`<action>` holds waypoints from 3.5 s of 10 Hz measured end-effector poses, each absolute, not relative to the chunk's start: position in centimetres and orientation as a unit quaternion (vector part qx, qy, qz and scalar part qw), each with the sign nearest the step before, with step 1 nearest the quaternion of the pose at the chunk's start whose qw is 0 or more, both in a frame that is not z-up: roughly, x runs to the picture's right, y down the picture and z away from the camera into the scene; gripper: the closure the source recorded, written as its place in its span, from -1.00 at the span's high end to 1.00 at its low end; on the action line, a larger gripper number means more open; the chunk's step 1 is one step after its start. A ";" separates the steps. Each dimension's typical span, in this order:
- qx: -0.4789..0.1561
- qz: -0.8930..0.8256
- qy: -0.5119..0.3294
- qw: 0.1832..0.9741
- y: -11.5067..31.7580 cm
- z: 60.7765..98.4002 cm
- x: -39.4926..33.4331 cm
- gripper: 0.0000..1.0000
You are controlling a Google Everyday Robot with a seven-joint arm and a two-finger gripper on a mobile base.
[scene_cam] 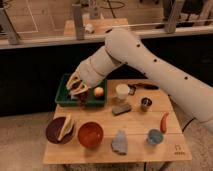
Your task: Place grapes in purple bowl
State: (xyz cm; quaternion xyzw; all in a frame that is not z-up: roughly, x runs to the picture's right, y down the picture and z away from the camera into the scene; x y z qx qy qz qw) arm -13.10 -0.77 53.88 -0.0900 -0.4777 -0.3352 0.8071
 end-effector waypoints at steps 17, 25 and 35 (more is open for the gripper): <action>-0.214 -0.524 -0.466 0.680 10.7 59.4 -32.1 -1.00; -0.253 -0.513 -0.492 0.656 17.7 64.7 -30.7 -1.00; -0.363 -0.310 -0.520 0.708 22.0 69.4 -28.6 0.60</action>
